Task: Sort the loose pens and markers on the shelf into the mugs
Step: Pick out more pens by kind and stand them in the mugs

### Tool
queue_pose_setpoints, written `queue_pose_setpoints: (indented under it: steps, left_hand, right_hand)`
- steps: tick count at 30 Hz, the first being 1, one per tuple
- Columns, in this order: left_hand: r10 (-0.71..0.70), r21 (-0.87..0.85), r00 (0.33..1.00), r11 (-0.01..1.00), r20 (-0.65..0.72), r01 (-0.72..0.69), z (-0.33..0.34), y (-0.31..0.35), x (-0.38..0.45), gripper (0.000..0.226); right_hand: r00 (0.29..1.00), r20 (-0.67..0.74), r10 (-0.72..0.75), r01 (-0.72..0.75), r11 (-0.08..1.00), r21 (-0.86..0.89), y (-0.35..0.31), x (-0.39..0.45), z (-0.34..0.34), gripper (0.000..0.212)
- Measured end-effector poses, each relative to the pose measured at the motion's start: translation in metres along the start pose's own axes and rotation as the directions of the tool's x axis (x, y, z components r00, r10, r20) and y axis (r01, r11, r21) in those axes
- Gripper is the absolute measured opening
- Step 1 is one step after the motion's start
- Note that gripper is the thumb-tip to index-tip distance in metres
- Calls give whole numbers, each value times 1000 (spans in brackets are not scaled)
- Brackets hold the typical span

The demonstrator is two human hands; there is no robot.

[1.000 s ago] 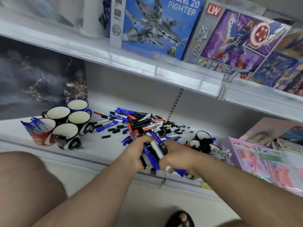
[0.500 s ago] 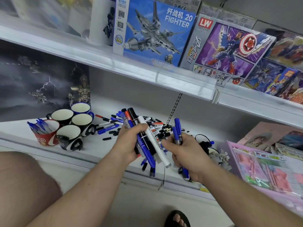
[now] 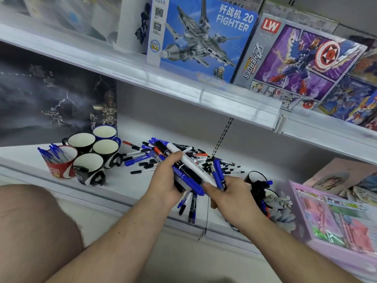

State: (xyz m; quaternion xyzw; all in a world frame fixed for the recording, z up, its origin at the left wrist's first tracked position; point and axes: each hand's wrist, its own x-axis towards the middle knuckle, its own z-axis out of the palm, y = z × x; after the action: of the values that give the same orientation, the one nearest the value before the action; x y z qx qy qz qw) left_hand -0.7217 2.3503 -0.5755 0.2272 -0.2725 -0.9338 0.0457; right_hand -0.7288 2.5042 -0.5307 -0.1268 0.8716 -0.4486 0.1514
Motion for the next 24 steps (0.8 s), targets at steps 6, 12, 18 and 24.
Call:
queue_pose_setpoints:
  steps: [6,12,18,24]
  left_hand:
    - [-12,99,998,995,61,6,1,-6,3,19]
    - [32,157,995,987,92,-46,4,-7,3,42]
    - [109,347,978,923,178,-166,7,-8,2,28]
    - [108,645,898,660,426,-386,12,-20,-3,53]
  right_hand:
    - [978,173,114,-132,987,97,3,-3,-12,28]
    - [962,192,192,-248,909,335,16,0,-31,25]
    - [991,76,109,-127,945,302,17,0,-46,22]
    - [995,-74,-74,87,975,203,3,-4,-54,14]
